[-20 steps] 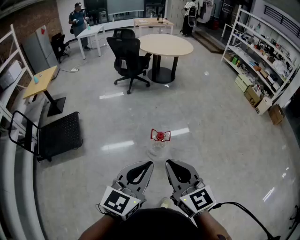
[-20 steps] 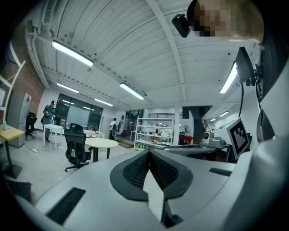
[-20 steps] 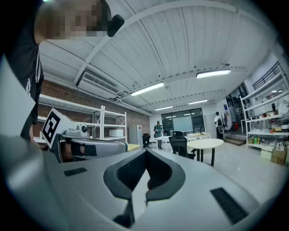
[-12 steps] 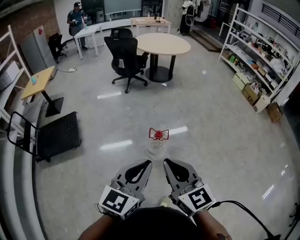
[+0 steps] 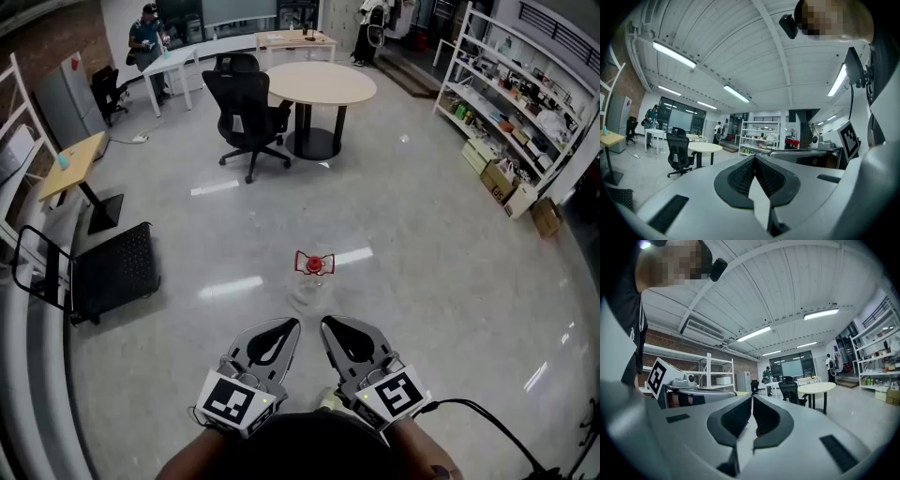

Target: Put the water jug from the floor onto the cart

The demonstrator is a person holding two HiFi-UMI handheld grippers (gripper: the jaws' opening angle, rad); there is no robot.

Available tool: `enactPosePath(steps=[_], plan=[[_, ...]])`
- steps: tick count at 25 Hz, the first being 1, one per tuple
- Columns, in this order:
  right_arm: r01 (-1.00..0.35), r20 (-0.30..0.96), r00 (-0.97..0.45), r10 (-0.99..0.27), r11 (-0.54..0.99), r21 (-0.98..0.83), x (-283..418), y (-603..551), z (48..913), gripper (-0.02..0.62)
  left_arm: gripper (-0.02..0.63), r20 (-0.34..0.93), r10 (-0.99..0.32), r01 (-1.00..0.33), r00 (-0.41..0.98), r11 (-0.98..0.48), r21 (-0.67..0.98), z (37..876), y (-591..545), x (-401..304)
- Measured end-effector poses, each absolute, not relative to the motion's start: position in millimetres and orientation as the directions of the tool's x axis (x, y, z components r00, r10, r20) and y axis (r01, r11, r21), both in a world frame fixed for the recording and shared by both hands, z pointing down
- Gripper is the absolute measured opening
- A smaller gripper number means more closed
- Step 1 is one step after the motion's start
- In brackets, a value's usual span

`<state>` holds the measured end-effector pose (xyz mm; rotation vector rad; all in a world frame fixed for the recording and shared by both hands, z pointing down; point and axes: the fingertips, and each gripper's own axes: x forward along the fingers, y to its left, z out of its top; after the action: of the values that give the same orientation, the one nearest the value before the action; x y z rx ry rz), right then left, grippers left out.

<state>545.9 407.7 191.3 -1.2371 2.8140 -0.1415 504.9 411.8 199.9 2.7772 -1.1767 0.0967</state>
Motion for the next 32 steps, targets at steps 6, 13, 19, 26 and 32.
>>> enactPosePath(steps=[6,13,19,26,32], plan=[[-0.739,-0.007,-0.669,-0.743,0.667,-0.098,554,407,194,0.005,0.005,0.119,-0.712,-0.722,0.692,-0.684,0.104,206,409,511],[-0.749,0.013,-0.658,-0.753,0.653,-0.11,587,391,211,0.005,0.005,0.154,-0.714,-0.73,0.683,-0.674,0.11,223,394,537],[-0.745,0.047,-0.663,-0.747,0.652,-0.14,637,363,234,0.005,0.005,0.2,-0.724,-0.751,0.66,-0.645,0.145,246,364,574],[-0.746,0.079,-0.661,-0.746,0.642,-0.178,660,306,262,0.005,0.005,0.249,-0.722,-0.762,0.645,-0.631,0.145,271,309,592],[-0.784,0.169,-0.619,-0.767,0.587,-0.202,651,213,299,0.005,0.005,0.278,-0.668,-0.72,0.691,-0.671,0.179,307,208,582]])
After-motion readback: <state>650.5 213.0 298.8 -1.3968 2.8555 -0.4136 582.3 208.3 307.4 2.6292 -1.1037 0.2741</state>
